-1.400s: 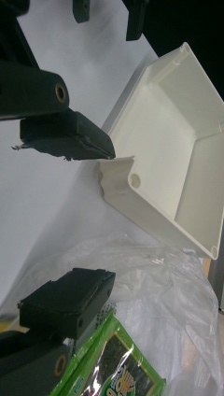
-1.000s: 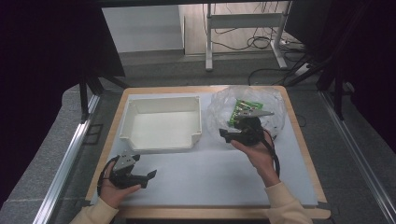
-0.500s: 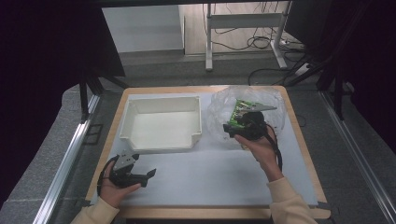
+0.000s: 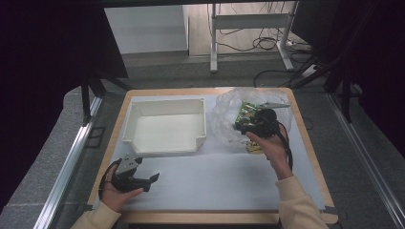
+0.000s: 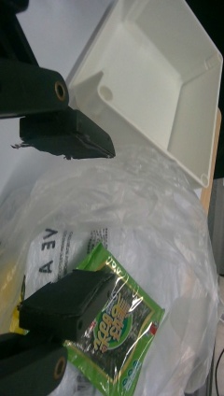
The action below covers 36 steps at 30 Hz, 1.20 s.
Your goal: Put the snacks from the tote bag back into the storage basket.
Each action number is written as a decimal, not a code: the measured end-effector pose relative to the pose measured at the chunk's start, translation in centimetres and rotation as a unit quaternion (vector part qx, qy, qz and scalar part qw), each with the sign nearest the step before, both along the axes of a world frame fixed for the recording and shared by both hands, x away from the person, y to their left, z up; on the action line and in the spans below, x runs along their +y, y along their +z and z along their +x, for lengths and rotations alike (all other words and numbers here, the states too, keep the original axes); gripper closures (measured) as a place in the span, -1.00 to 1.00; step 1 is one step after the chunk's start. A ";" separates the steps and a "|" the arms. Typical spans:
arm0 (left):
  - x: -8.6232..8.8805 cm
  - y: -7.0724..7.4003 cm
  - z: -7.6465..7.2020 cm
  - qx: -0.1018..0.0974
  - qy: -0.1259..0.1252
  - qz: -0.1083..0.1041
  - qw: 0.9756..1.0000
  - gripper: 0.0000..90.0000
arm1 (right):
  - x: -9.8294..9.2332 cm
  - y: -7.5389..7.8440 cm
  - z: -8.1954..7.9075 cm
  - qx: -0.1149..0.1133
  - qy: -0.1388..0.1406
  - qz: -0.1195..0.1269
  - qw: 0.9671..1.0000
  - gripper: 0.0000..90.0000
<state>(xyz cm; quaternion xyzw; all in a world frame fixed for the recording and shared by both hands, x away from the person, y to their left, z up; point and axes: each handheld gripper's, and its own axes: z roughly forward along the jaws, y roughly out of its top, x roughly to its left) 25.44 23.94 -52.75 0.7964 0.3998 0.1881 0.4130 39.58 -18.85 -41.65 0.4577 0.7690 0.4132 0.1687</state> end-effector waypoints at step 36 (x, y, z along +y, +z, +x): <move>0.2 0.1 -0.1 0.010 -0.007 -0.005 1.000 -0.77 | -4.2 -2.9 7.1 0.059 -0.079 -0.021 0.995 -0.35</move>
